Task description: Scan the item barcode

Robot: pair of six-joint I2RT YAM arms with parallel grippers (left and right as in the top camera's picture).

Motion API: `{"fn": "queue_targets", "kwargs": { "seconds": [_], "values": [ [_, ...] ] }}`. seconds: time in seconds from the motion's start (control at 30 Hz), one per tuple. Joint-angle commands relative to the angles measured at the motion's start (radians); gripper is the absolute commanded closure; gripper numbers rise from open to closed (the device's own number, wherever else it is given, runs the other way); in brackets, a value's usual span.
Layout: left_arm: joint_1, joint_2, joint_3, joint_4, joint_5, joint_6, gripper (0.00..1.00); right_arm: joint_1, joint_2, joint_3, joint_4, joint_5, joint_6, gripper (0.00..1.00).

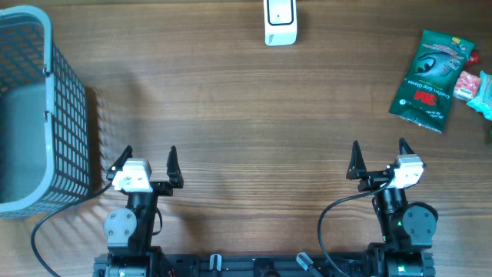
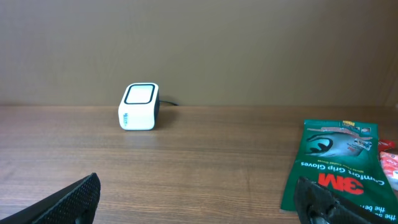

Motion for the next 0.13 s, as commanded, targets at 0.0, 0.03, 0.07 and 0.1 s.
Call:
{"fn": "queue_targets", "kwargs": {
  "seconds": [0.0, 0.03, 0.07, 0.1],
  "values": [
    [0.006, -0.008, -0.01, 0.003, 0.011, 0.019, 0.0, 0.007, -0.016, -0.001, 0.003, -0.005, -0.017, 0.0],
    [0.006, -0.008, -0.01, 0.003, 0.011, 0.019, 0.0, 0.007, -0.016, -0.001, 0.003, -0.005, -0.017, 0.0],
    [0.006, -0.008, -0.01, 0.003, 0.012, 0.019, 0.0, 0.007, -0.016, -0.001, 0.003, -0.005, -0.018, 0.0],
    [0.006, -0.008, -0.01, 0.003, 0.011, 0.019, 0.0, 0.007, -0.016, -0.001, 0.003, -0.005, -0.018, 0.0]
  ]
}}
